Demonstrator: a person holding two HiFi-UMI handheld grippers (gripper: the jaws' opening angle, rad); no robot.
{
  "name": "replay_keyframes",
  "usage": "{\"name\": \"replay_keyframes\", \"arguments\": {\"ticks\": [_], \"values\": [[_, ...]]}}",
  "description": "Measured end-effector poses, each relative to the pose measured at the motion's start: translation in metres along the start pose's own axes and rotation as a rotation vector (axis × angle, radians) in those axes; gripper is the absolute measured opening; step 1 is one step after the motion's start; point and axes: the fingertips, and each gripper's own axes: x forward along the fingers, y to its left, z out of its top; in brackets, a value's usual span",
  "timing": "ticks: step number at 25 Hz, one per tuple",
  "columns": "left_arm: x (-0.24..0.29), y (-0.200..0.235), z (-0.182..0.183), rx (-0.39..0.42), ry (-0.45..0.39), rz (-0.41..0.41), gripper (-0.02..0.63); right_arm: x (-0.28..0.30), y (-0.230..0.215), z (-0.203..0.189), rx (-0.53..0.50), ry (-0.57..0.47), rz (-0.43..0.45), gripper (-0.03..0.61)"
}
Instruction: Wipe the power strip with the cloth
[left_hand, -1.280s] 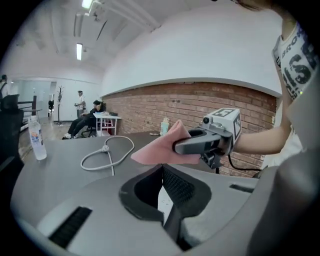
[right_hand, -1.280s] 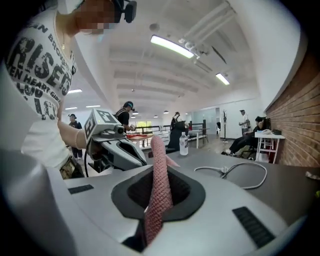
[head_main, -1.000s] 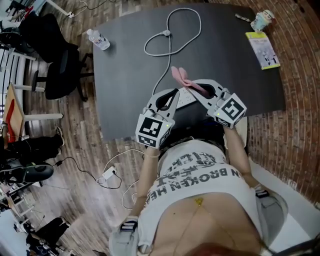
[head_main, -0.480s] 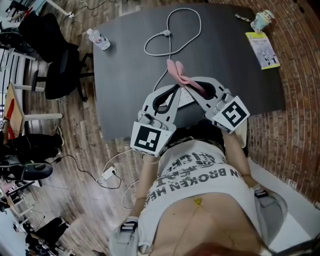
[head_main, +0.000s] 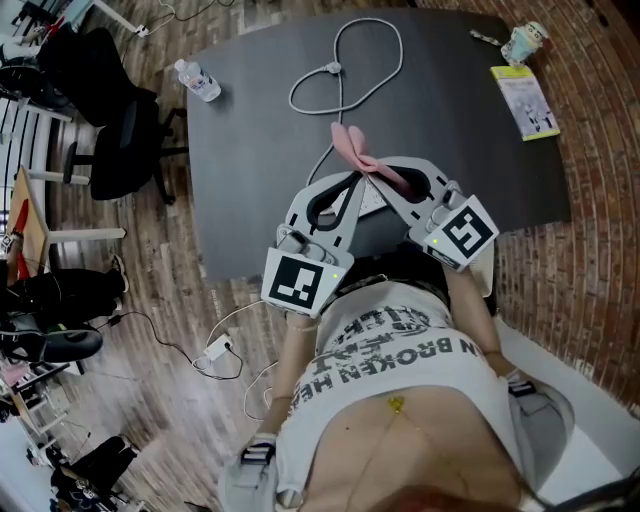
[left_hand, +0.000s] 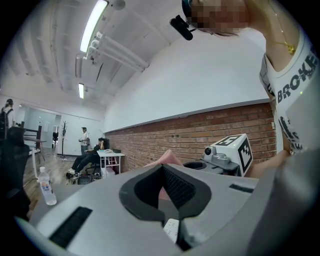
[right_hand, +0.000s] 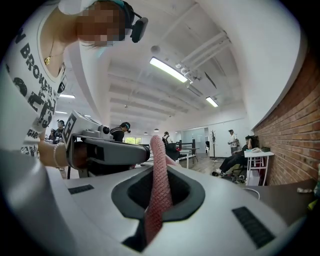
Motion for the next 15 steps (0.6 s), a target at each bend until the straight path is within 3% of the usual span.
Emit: {"name": "replay_keyframes", "arguments": {"ticks": [15], "values": [[-0.0009, -0.0027, -0.0034, 0.022, 0.012, -0.007, 0.008, 0.0027, 0.0022, -0.0006, -0.022, 0.017, 0.012, 0.017]]}}
